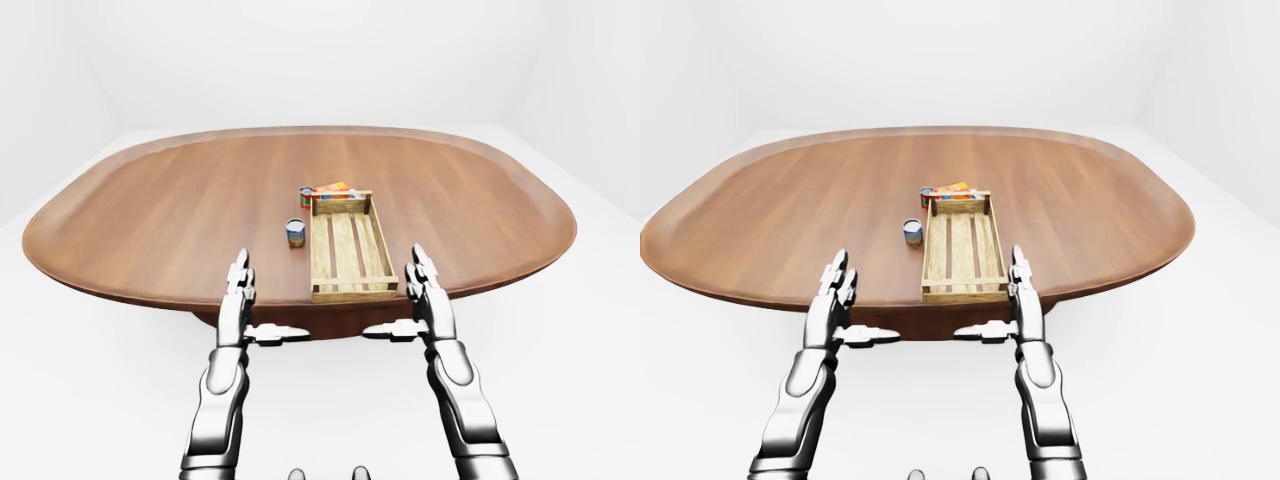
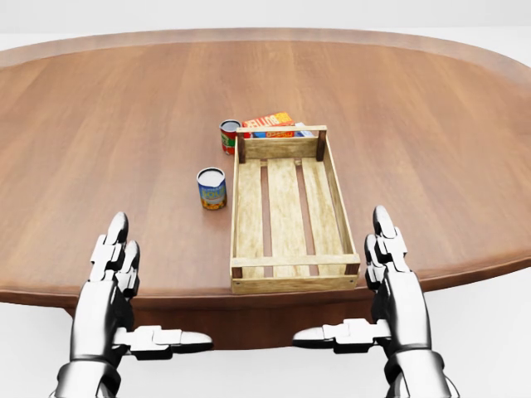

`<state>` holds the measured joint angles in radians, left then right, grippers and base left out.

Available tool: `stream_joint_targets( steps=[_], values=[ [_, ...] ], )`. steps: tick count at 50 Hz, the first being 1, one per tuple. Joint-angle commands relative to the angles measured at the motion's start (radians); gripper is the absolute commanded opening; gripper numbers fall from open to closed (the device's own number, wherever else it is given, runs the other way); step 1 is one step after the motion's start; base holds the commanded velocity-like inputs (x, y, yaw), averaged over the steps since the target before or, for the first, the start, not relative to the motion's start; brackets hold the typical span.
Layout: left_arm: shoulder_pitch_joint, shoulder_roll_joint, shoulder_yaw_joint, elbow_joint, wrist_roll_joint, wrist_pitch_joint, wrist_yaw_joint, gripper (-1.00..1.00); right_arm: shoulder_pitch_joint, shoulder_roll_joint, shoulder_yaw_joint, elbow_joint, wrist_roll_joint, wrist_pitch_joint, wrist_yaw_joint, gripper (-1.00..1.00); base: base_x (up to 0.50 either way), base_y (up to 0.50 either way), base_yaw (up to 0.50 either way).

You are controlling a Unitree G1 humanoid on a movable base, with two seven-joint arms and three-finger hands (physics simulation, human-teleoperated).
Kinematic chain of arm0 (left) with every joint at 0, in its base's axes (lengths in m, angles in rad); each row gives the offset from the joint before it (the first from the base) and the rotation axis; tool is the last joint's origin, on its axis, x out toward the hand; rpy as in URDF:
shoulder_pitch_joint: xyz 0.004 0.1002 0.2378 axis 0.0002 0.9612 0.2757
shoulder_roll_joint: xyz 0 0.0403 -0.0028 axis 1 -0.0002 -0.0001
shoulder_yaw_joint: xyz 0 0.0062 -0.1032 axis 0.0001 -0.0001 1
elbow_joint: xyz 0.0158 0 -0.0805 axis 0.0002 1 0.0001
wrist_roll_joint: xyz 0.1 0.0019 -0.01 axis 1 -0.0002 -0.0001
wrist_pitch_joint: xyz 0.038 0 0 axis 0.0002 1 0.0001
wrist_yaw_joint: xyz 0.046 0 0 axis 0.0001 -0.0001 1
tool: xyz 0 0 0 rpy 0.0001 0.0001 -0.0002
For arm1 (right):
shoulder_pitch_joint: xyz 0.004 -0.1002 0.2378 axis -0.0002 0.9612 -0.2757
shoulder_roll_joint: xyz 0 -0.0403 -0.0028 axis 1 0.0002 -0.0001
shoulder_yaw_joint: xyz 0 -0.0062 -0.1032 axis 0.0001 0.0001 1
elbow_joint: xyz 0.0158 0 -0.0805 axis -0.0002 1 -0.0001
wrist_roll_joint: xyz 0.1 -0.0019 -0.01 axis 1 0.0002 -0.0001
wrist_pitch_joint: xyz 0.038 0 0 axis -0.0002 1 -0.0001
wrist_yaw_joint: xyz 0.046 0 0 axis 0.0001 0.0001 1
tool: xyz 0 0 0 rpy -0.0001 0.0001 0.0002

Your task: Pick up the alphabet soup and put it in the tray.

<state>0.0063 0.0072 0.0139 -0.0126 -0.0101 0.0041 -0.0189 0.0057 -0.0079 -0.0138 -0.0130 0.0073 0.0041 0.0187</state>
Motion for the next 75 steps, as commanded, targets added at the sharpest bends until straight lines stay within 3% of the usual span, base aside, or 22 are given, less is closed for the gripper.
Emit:
stream_joint_targets(
  steps=[1,5,7,14,20,41,54,75],
  values=[
    [0.023,0.011,0.022,-0.049,-0.019,0.017,-0.036,1.0,0.022,-0.011,-0.022,-0.05,0.013,0.023,0.034,1.0,0.0,0.0,0.0],
    [0.039,0.01,0.021,-0.093,-0.019,0.037,-0.037,1.0,0.038,-0.009,-0.021,-0.097,0.013,0.046,0.034,1.0,0.0,0.0,0.0],
    [0.043,0.008,0.022,-0.097,-0.021,0.034,-0.039,1.0,0.042,-0.012,-0.019,-0.106,-0.002,0.049,0.032,1.0,0.0,0.0,0.0],
    [0.054,0.009,0.026,-0.143,-0.026,0.059,-0.042,1.0,0.068,-0.013,-0.036,-0.179,0.007,0.083,0.04,1.0,0.0,0.0,0.0],
    [0.05,0.014,0.044,-0.173,-0.035,0.083,-0.043,1.0,0.1,-0.019,-0.073,-0.269,0.024,0.083,0.056,1.0,0.0,0.0,0.0],
    [0.086,0.021,0.108,-0.398,-0.119,0.083,-0.093,1.0,0.208,0.01,-0.184,-0.548,0.048,0.083,0.124,1.0,0.0,0.0,0.0],
    [0.105,0.015,0.124,-0.459,-0.13,0.083,-0.101,1.0,0.25,0.035,-0.203,-0.656,0.072,0.083,0.166,1.0,0.07,-0.05,0.0],
    [0.12,0.009,0.119,-0.488,-0.116,0.083,-0.096,1.0,0.255,0.034,-0.174,-0.645,0.034,0.083,0.183,1.0,0.42,-0.28,0.0]
  ],
)
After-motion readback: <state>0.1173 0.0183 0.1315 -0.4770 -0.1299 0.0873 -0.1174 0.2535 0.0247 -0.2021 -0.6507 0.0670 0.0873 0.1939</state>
